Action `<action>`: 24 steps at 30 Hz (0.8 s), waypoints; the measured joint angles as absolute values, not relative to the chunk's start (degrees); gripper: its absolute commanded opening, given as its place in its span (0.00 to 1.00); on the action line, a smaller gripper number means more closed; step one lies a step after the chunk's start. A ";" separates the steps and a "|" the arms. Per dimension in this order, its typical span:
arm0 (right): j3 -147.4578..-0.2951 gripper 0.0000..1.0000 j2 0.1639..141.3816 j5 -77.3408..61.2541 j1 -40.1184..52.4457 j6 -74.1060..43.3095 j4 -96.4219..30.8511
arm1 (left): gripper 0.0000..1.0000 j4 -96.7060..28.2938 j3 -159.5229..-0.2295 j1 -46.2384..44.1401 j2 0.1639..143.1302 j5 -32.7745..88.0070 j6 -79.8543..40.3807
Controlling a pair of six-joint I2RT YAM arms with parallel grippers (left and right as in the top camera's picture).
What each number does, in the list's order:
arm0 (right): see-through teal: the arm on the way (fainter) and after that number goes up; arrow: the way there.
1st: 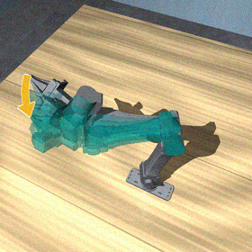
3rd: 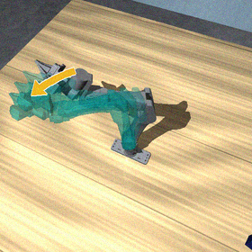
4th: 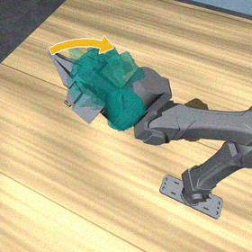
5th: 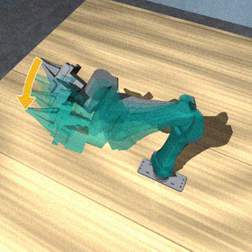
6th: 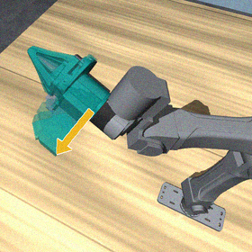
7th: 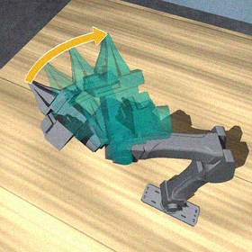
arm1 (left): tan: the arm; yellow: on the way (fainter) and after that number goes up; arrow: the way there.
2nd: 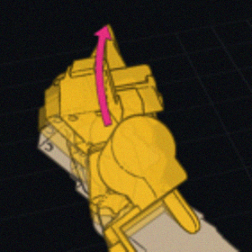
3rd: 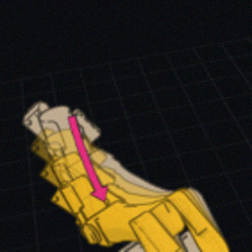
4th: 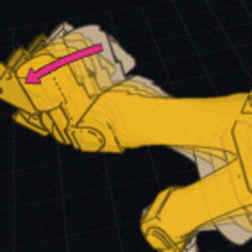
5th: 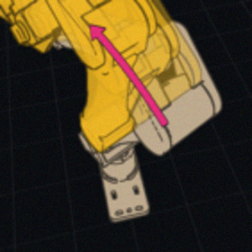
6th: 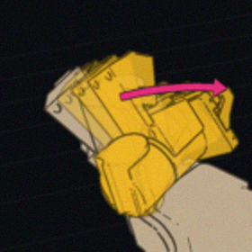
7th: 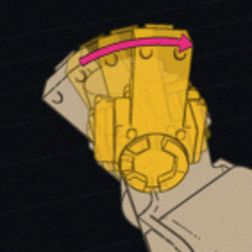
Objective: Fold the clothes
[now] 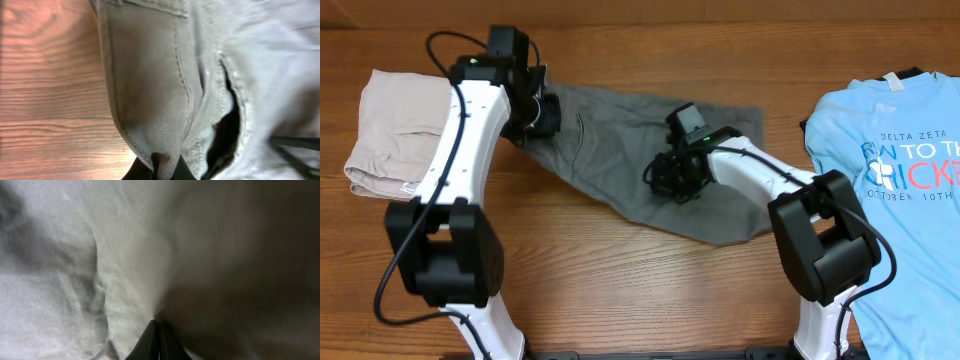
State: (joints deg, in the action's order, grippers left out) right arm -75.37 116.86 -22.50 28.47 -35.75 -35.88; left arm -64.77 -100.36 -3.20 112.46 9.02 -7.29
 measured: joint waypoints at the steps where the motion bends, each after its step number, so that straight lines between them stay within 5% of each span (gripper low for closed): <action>1: -75.35 0.04 116.86 -22.50 29.08 -36.29 -35.38 | 0.04 -65.14 -101.01 -3.40 111.68 8.99 -7.29; 12: -75.33 0.04 116.86 -22.24 40.12 -44.34 -28.53 | 0.04 -66.43 -103.35 -7.53 109.86 8.67 -7.25; 24: -75.37 0.04 109.23 -22.94 25.12 -36.16 -42.68 | 0.04 -72.95 -109.30 -7.70 109.86 4.49 -5.32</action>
